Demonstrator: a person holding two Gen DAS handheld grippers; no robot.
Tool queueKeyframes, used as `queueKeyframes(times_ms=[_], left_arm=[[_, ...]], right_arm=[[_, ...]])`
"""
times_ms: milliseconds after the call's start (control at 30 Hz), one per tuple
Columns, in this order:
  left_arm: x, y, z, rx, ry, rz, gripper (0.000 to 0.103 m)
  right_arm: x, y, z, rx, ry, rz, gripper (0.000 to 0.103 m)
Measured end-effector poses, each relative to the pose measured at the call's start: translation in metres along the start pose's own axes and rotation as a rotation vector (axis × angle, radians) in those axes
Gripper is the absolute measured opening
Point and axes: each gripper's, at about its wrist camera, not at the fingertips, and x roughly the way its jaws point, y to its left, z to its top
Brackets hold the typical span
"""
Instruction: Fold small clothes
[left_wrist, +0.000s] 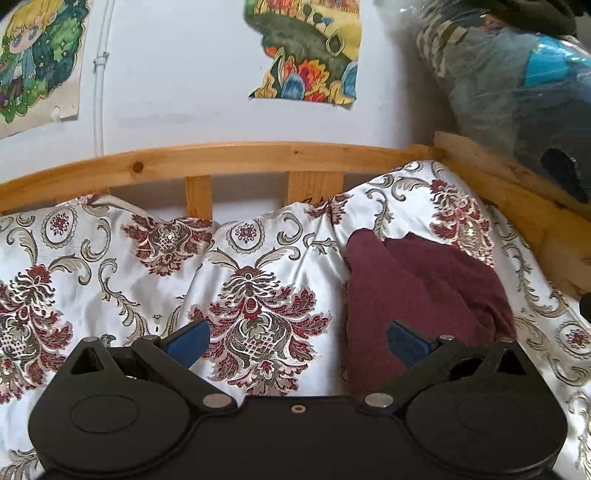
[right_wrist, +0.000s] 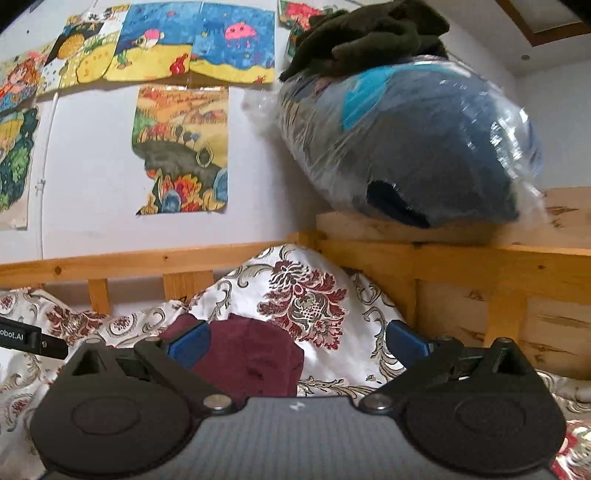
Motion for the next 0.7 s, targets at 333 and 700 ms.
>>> queueKeyframes(times_ms=[333,700], left_arm=[[-0.057,0.008,-0.019,0.04,-0.041,-0.047,0.102],[-0.102,0.023,-0.051,0.067,-0.034,-0.07,0.102]], right_arm=[[-0.062,0.007,0.002,0.014,-0.004,-0.022,0.103],[-0.114,0.034,-0.009,0.012,0.048,-0.019,0.103]])
